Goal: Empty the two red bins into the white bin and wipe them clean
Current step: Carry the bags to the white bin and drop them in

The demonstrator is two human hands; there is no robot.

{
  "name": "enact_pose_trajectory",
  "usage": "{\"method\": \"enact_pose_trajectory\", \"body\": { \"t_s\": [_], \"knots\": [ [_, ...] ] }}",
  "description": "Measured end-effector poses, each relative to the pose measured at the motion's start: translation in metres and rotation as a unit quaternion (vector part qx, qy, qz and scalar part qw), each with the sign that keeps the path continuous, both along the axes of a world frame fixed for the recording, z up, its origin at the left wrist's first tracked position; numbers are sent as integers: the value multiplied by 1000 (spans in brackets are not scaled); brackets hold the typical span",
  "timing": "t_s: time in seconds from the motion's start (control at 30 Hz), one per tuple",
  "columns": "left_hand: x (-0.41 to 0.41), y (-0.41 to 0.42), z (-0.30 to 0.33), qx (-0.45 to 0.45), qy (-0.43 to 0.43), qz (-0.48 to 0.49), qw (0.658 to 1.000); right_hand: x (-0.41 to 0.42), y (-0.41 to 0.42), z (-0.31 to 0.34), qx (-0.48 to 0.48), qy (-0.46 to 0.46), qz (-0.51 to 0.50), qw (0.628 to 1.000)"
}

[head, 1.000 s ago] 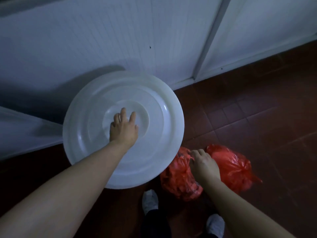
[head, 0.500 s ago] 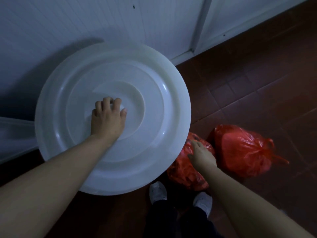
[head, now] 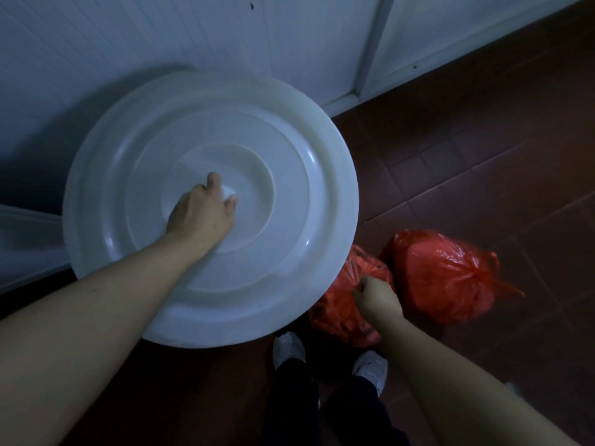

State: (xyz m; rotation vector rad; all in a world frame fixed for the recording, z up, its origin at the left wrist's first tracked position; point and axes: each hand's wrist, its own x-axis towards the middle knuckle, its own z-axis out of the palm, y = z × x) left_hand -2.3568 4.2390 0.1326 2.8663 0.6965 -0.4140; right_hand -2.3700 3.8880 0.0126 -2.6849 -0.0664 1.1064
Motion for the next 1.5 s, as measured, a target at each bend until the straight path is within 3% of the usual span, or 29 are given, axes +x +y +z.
{"method": "enact_pose_trajectory", "body": {
  "t_s": [0.23, 0.5, 0.77, 1.2, 1.5],
  "knots": [
    [-30, 12, 29, -6, 22, 41, 999, 1, -21, 58, 15, -37, -71, 997],
    [-80, -4, 73, -4, 33, 74, 997, 14, -23, 128, 35, -73, -55, 995],
    [-125, -13, 147, 30, 11, 120, 992, 65, -31, 220, 53, -170, -59, 982],
    [-135, -46, 253, 26, 2, 180, 983, 129, -27, 386, 86, -278, -109, 951],
    [-146, -23, 297, 25, -13, 168, 985, 140, 21, 474, 123, -333, -73, 932]
  ]
}}
